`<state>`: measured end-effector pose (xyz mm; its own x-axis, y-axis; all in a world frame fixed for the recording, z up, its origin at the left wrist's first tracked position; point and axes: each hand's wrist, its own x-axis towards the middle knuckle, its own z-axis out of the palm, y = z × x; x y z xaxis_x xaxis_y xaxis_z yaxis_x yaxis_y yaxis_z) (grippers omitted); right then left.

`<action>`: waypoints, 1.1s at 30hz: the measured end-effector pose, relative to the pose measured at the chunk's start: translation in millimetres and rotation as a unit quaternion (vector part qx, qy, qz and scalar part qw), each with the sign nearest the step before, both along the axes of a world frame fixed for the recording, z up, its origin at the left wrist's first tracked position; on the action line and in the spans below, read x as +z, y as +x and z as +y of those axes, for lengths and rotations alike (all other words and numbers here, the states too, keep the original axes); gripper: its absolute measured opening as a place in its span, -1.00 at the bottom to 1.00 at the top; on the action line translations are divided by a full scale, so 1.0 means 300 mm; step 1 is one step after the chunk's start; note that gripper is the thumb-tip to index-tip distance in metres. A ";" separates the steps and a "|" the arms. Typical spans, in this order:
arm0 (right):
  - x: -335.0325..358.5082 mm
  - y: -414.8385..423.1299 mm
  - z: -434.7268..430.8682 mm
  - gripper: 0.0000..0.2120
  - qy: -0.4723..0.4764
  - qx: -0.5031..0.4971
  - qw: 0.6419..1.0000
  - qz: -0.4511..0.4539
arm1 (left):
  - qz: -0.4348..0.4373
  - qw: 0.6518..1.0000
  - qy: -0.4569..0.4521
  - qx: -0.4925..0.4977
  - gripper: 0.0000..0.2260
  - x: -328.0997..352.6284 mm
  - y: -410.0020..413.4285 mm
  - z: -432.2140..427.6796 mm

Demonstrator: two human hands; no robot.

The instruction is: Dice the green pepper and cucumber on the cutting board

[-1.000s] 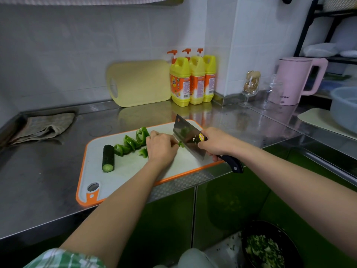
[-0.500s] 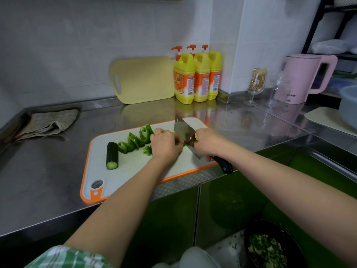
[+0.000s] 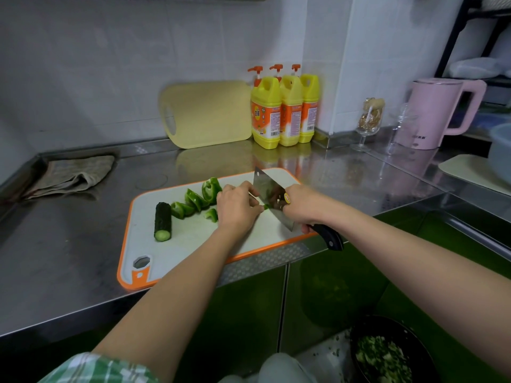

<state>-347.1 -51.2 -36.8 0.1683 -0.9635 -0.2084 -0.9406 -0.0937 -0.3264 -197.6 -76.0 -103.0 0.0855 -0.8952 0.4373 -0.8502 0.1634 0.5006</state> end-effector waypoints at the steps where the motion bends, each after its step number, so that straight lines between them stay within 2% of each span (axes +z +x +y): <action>1: -0.007 0.006 -0.005 -0.78 -0.005 -0.004 1.000 -0.007 | -0.001 1.000 -0.005 -0.001 -0.78 -0.001 0.001 -0.001; 9: -0.019 0.002 -0.019 -0.90 -0.064 -0.023 0.994 -0.083 | -0.002 0.999 -0.032 0.000 -0.81 -0.013 0.003 -0.002; 17: 0.015 0.021 0.021 -0.84 -0.004 0.001 1.000 -0.009 | 0.000 0.999 -0.034 0.015 -0.79 -0.015 0.000 -0.004; 21: -0.018 0.044 -0.002 -0.84 -0.024 -0.021 0.999 -0.024 | -0.001 0.999 -0.036 -0.011 -0.78 -0.013 0.006 -0.005; 24: -0.035 0.037 -0.017 -0.91 -0.050 -0.035 0.995 -0.077 | -0.017 0.999 -0.034 -0.036 -0.74 -0.009 0.020 0.003; 27: -0.022 0.013 -0.011 -0.91 -0.055 -0.027 0.993 -0.105 | -0.059 0.998 -0.030 -0.017 -0.76 0.002 0.032 0.017; 30: 0.000 0.006 0.000 -0.88 -0.038 -0.016 0.996 -0.078 | -0.108 0.994 -0.008 0.023 -0.86 0.012 0.031 0.027; 33: 0.001 0.015 0.009 -0.83 -0.020 -0.006 0.999 -0.042 | -0.120 0.992 0.001 0.036 -0.86 0.012 0.025 0.030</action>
